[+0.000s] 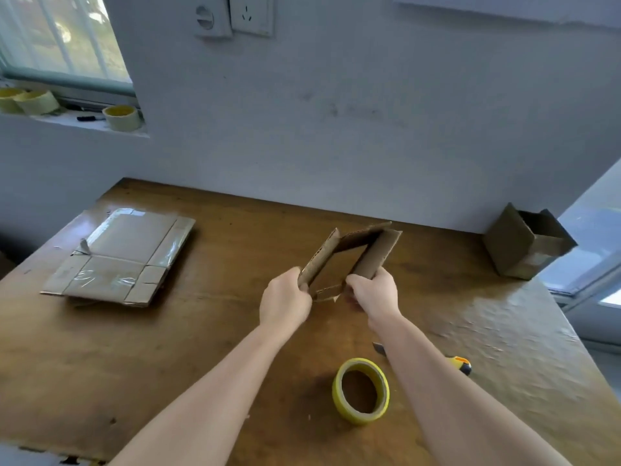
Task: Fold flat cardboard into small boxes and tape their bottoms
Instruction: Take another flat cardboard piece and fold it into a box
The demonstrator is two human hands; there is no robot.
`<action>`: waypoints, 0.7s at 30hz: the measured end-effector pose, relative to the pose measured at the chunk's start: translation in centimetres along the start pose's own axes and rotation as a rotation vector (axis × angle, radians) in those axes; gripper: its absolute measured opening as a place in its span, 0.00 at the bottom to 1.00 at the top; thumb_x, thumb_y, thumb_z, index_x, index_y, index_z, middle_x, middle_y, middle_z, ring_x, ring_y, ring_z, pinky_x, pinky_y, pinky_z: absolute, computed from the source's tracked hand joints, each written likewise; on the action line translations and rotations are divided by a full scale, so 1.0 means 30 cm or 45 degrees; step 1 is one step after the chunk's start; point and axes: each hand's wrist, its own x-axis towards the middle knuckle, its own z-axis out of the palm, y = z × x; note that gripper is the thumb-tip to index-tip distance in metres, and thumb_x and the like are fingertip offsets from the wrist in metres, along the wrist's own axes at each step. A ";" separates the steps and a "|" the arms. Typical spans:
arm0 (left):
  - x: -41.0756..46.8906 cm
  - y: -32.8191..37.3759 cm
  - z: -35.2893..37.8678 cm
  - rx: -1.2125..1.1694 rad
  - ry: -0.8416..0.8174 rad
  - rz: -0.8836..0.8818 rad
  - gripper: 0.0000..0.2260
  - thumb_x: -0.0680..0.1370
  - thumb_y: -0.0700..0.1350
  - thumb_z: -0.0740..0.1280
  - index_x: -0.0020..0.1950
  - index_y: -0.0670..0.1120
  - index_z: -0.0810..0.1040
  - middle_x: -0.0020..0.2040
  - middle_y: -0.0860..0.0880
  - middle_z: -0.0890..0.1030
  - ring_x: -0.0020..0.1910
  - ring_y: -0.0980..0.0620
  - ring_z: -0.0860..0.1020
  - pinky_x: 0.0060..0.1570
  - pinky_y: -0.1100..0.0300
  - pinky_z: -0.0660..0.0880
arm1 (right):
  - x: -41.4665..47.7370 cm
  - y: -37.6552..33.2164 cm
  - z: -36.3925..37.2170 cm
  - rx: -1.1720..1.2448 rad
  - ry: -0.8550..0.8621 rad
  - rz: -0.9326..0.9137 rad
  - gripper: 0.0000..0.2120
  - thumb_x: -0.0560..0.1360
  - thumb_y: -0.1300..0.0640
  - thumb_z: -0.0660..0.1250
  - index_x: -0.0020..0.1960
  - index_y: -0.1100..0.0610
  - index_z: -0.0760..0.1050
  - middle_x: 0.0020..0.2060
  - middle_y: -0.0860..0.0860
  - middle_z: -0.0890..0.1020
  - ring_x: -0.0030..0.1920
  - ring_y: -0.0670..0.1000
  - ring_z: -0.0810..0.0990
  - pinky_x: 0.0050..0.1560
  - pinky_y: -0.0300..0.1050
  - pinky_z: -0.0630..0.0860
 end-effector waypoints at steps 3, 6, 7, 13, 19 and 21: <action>0.019 0.009 0.006 -0.040 0.012 -0.065 0.05 0.79 0.42 0.61 0.45 0.48 0.72 0.41 0.51 0.75 0.38 0.51 0.73 0.30 0.61 0.64 | 0.011 0.022 -0.053 -0.071 -0.026 0.116 0.25 0.72 0.51 0.68 0.67 0.55 0.69 0.60 0.54 0.79 0.58 0.56 0.78 0.58 0.55 0.79; 0.030 0.024 0.021 0.011 -0.070 -0.054 0.05 0.79 0.41 0.61 0.45 0.48 0.74 0.42 0.50 0.76 0.40 0.50 0.74 0.32 0.60 0.66 | 0.043 0.018 -0.124 -0.067 0.193 0.033 0.39 0.74 0.52 0.70 0.78 0.54 0.53 0.74 0.54 0.65 0.71 0.58 0.67 0.67 0.55 0.71; 0.035 0.031 0.026 0.022 -0.103 -0.054 0.05 0.79 0.41 0.62 0.45 0.48 0.75 0.42 0.49 0.77 0.40 0.49 0.74 0.32 0.60 0.66 | 0.054 0.011 -0.148 -0.059 0.231 -0.035 0.41 0.73 0.55 0.71 0.79 0.52 0.52 0.75 0.52 0.62 0.73 0.57 0.64 0.70 0.55 0.68; 0.073 0.112 0.079 -0.250 -0.008 -0.228 0.02 0.78 0.43 0.66 0.46 0.46 0.77 0.44 0.46 0.80 0.41 0.48 0.78 0.37 0.55 0.76 | 0.124 -0.014 -0.294 -0.341 -0.063 -0.384 0.16 0.75 0.63 0.68 0.61 0.52 0.76 0.52 0.51 0.80 0.47 0.48 0.78 0.46 0.39 0.78; 0.052 0.187 0.158 -0.485 0.317 -0.386 0.10 0.77 0.51 0.68 0.53 0.47 0.77 0.48 0.51 0.78 0.46 0.54 0.75 0.36 0.64 0.69 | 0.196 0.042 -0.360 -0.456 -0.236 -0.454 0.16 0.76 0.60 0.68 0.63 0.53 0.76 0.54 0.50 0.81 0.50 0.48 0.79 0.45 0.39 0.80; 0.018 0.197 0.183 -0.551 0.414 -0.394 0.11 0.77 0.53 0.67 0.53 0.47 0.75 0.46 0.52 0.77 0.44 0.54 0.75 0.36 0.64 0.69 | 0.213 0.063 -0.367 -0.500 -0.255 -0.461 0.19 0.76 0.58 0.68 0.67 0.52 0.73 0.57 0.50 0.81 0.52 0.49 0.79 0.48 0.42 0.80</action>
